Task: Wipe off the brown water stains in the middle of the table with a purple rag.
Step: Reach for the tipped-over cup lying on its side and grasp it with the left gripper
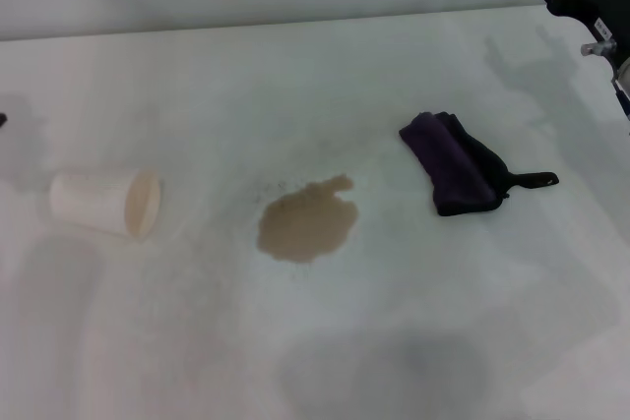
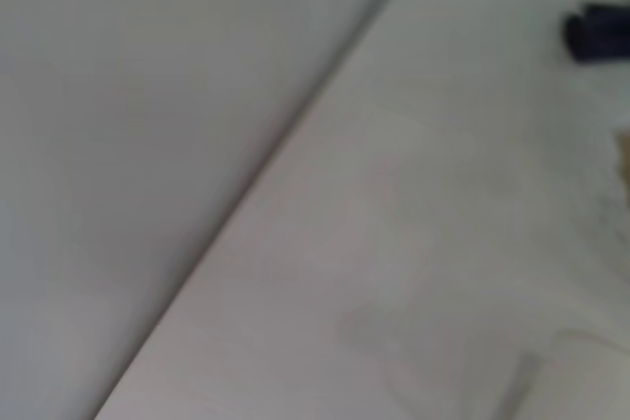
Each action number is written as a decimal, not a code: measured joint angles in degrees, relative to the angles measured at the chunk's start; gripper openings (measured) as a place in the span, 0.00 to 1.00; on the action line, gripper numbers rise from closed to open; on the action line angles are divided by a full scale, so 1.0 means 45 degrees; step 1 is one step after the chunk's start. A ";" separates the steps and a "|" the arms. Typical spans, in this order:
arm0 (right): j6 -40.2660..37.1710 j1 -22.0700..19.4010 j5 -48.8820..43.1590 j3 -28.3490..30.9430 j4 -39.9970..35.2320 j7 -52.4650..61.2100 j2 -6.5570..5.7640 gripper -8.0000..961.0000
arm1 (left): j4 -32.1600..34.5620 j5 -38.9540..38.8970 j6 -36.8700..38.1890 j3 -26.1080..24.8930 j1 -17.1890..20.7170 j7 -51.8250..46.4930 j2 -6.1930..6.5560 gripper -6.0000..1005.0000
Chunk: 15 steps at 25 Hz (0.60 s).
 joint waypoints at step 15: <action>-0.0052 -0.0105 0.0131 0.0212 0.0164 0.0000 0.0000 0.91 | -0.0737 0.4059 -0.0419 -0.0012 -0.2466 0.3111 -0.1894 0.88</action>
